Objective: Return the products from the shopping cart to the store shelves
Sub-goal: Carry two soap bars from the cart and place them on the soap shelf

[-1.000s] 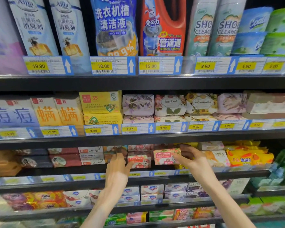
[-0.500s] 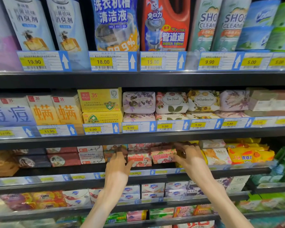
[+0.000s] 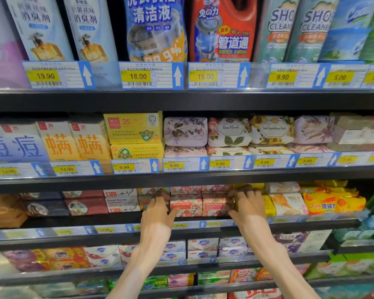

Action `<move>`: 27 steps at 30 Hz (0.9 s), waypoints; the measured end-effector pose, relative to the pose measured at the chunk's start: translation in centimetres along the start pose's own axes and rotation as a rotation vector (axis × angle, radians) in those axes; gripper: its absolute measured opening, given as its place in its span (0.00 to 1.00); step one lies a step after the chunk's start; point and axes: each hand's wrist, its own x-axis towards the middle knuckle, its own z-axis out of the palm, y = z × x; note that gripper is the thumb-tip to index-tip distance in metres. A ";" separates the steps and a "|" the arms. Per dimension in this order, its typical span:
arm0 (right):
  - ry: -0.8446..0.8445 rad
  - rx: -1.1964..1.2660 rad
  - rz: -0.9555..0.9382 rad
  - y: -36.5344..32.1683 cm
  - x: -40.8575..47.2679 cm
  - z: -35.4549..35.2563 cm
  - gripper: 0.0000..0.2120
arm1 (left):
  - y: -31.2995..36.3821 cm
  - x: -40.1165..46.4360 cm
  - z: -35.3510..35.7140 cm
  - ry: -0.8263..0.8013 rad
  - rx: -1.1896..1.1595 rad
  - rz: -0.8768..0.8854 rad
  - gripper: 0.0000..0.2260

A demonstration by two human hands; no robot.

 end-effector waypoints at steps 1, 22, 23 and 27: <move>0.009 0.007 -0.002 0.0 0.0 0.1 0.17 | 0.0 0.1 0.1 -0.003 0.003 0.002 0.16; -0.179 0.462 -1.003 -16.5 -6.2 -2.0 0.19 | -13.2 -15.9 -11.7 0.471 0.256 -0.041 0.17; -0.193 0.482 -1.070 -18.2 -7.1 -2.0 0.19 | -14.3 -17.9 -12.5 0.480 0.273 -0.094 0.18; -0.282 0.594 -1.261 -24.8 -12.0 -2.6 0.20 | -18.1 -26.4 -15.8 0.547 0.310 -0.299 0.21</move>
